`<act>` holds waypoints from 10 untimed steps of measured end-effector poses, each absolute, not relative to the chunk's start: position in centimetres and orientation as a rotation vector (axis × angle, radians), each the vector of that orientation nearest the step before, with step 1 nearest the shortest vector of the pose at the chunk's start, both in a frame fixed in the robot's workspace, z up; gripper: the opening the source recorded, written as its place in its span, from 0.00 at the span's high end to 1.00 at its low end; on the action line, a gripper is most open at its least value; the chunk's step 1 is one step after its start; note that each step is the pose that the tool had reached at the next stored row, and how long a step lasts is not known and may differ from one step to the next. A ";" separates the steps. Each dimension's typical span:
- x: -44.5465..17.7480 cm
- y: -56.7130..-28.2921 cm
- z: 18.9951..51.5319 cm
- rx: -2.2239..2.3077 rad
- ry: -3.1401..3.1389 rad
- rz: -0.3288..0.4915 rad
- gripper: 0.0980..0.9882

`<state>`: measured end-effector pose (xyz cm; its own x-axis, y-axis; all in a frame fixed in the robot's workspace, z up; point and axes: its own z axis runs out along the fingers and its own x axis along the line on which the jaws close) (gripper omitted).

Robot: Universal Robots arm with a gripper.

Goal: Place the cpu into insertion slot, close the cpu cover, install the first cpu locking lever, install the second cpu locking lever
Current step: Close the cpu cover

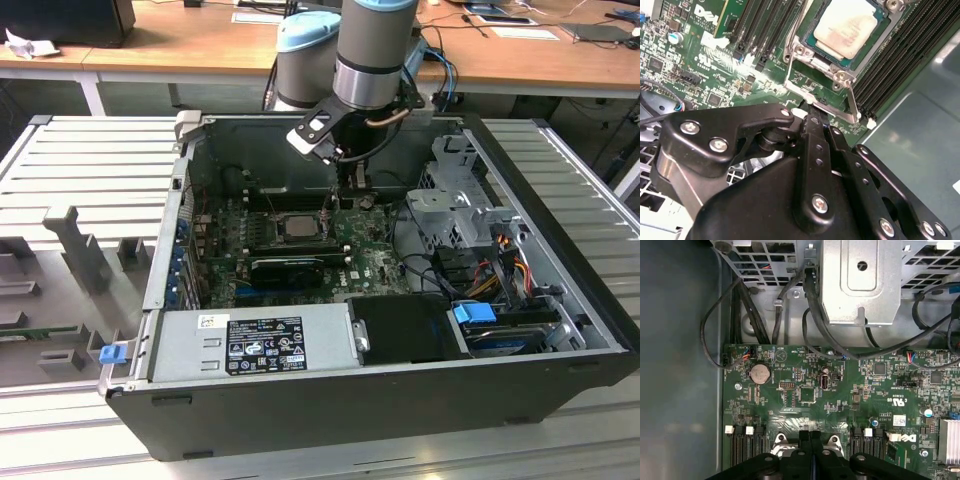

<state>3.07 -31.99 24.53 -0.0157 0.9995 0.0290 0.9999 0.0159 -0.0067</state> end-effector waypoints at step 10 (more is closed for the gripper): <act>2.5 -32.0 24.5 -2.186 -2.221 -0.024 0.99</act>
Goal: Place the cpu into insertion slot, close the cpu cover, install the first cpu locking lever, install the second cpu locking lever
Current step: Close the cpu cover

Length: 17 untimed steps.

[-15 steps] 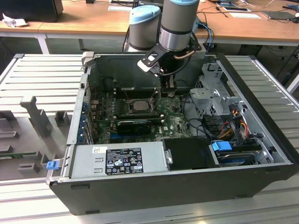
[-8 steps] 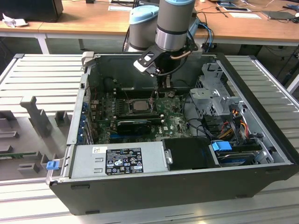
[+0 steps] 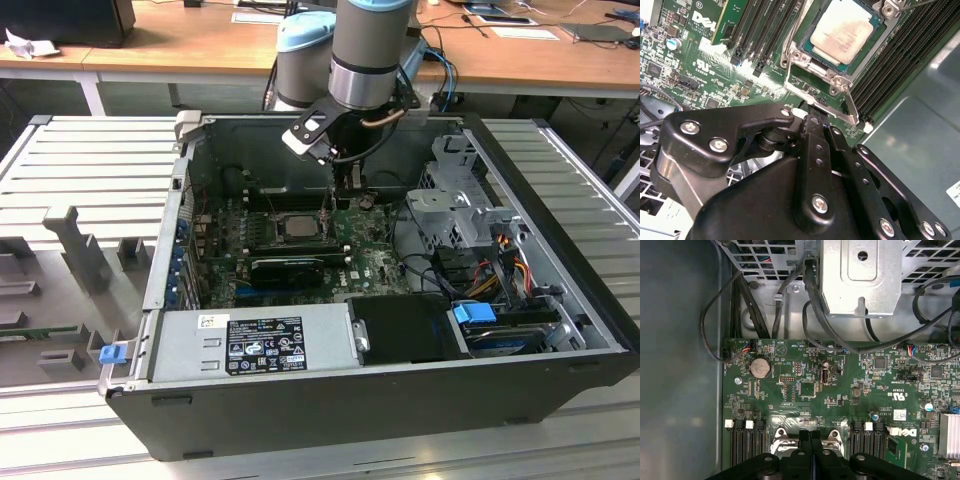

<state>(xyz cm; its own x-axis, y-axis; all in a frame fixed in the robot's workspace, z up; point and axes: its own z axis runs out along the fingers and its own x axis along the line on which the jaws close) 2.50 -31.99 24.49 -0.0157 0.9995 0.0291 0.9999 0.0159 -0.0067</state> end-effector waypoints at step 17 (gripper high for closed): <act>1.2 -32.0 24.1 -2.186 -2.221 -0.024 0.99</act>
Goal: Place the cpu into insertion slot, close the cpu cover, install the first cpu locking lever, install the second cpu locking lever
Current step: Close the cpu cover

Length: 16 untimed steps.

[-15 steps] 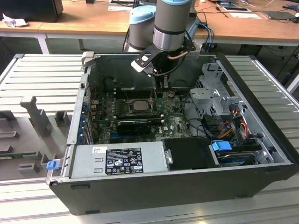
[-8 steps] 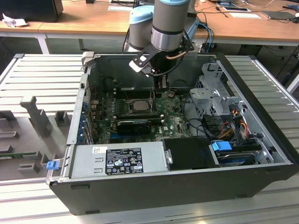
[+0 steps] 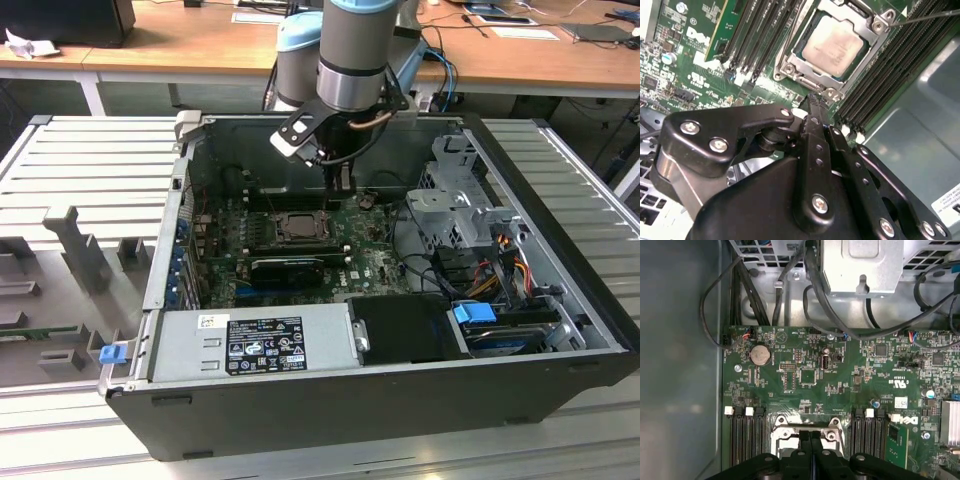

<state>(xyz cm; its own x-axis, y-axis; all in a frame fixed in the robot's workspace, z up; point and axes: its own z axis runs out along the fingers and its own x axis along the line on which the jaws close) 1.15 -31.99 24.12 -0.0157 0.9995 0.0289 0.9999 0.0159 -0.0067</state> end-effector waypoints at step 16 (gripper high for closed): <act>-2.9 -32.0 22.9 -2.162 -2.242 -0.027 0.99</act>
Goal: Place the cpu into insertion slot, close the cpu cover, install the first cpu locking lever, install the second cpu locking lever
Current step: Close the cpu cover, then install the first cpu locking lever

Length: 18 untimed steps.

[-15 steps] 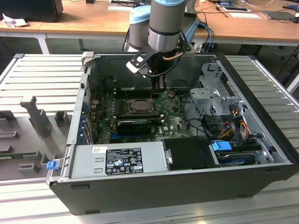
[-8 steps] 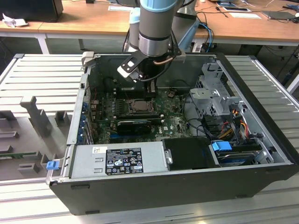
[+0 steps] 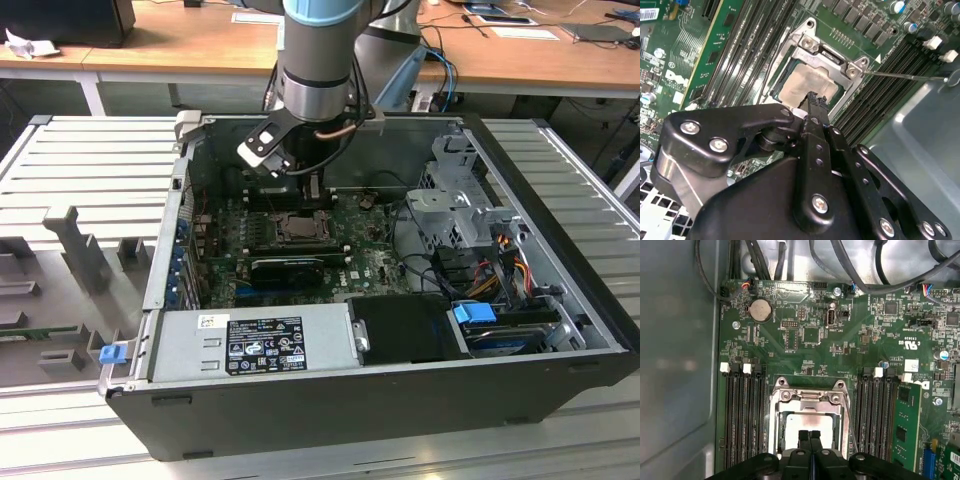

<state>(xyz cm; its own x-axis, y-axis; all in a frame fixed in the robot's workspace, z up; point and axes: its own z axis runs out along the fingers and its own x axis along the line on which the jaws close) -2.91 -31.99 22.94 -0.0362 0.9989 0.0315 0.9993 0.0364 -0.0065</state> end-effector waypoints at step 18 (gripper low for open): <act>-3.2 -32.0 25.8 -2.162 -2.242 -0.026 0.99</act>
<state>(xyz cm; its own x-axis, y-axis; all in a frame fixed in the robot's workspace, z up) -3.24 -31.99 25.78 -0.0362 0.9989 0.0309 0.9993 0.0364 -0.0067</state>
